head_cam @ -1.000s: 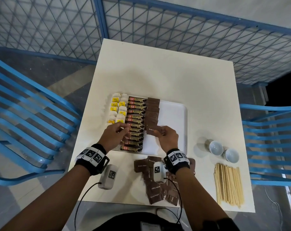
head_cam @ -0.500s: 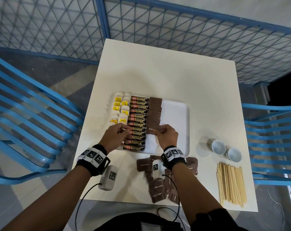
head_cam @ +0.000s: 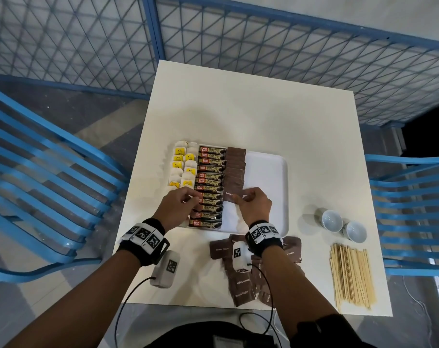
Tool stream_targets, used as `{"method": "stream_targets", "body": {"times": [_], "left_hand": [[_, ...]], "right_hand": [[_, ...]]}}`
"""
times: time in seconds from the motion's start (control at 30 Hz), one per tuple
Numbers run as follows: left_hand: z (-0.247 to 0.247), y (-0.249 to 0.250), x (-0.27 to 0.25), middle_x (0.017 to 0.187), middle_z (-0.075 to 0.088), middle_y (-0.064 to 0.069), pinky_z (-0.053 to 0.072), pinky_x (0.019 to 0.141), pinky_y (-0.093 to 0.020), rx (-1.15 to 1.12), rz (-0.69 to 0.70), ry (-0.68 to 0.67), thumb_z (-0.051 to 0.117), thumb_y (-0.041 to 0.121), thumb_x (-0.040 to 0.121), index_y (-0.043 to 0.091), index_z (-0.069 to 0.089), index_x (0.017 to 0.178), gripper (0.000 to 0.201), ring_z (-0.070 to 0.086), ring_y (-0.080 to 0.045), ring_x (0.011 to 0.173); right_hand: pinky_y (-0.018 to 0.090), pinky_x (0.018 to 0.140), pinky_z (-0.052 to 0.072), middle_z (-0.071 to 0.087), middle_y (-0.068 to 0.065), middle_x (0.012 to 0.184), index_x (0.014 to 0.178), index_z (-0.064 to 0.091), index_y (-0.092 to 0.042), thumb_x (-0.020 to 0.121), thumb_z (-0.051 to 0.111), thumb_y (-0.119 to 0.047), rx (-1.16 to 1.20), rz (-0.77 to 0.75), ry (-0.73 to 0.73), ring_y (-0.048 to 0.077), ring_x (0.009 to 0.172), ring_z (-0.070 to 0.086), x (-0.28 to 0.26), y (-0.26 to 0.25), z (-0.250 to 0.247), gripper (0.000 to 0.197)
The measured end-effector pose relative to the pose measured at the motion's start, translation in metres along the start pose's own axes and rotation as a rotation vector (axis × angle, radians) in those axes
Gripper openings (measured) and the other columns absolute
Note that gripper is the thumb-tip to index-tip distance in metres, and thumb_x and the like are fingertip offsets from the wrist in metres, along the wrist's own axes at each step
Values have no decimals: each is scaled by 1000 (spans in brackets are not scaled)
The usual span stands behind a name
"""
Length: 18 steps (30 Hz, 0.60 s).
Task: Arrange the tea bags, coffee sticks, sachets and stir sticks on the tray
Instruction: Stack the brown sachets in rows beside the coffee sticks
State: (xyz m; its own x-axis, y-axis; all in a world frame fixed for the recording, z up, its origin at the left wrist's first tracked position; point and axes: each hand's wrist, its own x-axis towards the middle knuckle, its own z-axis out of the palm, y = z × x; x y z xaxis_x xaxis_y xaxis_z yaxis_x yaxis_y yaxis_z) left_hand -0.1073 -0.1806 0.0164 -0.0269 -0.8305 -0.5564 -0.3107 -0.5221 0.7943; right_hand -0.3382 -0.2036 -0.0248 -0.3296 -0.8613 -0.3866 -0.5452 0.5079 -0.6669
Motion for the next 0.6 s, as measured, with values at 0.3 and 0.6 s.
{"method": "stream_targets", "body": {"times": [0.3, 0.6], "left_hand": [[19, -1, -7, 84, 75, 0, 59, 65, -25, 220, 223, -114, 63, 14, 98, 17, 70, 102, 8, 70, -4, 68], [59, -33, -34, 92, 64, 14, 49, 76, -27, 607, 433, -341, 78, 27, 87, 25, 73, 101, 15, 60, -7, 81]], "right_hand": [[11, 69, 45, 73, -6, 84, 90, 73, -24, 87, 73, -17, 9, -103, -47, -2, 72, 61, -26, 14, -18, 8], [13, 70, 48, 70, -10, 81, 86, 71, -29, 89, 70, -15, -74, -144, -100, 0, 72, 62, -92, 54, -49, 14]]}}
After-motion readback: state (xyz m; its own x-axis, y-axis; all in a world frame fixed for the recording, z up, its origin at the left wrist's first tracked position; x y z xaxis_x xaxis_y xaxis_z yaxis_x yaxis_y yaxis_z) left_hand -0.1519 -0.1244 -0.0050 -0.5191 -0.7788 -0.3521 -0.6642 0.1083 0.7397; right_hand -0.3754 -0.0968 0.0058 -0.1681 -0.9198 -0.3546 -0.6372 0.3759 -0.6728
